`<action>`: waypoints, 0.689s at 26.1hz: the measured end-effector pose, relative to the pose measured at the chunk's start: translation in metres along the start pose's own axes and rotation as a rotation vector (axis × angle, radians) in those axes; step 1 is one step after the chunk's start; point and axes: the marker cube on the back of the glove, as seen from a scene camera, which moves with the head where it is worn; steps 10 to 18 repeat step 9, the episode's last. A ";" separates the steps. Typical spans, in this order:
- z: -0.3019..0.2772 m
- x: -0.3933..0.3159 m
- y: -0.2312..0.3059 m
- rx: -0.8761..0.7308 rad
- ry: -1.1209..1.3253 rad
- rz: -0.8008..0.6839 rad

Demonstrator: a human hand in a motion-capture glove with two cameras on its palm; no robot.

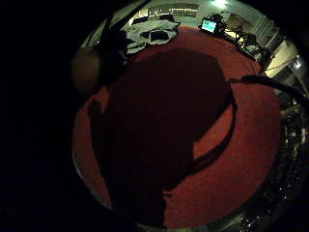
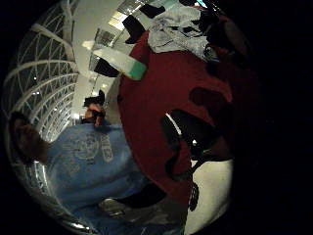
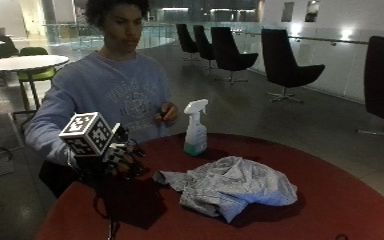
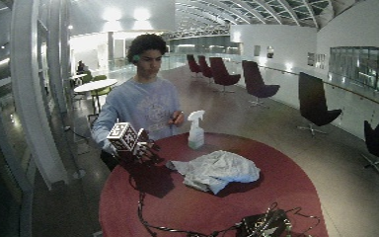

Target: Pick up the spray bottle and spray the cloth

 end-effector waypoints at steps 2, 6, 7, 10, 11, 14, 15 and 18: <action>-0.001 0.000 -0.001 0.000 0.004 -0.004; -0.003 -0.001 -0.004 0.001 0.011 -0.015; -0.003 -0.001 -0.004 0.002 0.013 -0.017; -0.004 -0.001 -0.005 0.001 0.017 -0.019; -0.004 -0.001 -0.005 0.001 0.017 -0.019; -0.004 -0.001 -0.005 0.001 0.017 -0.019; -0.004 -0.001 -0.005 0.001 0.017 -0.019; -0.004 -0.001 -0.005 0.001 0.017 -0.019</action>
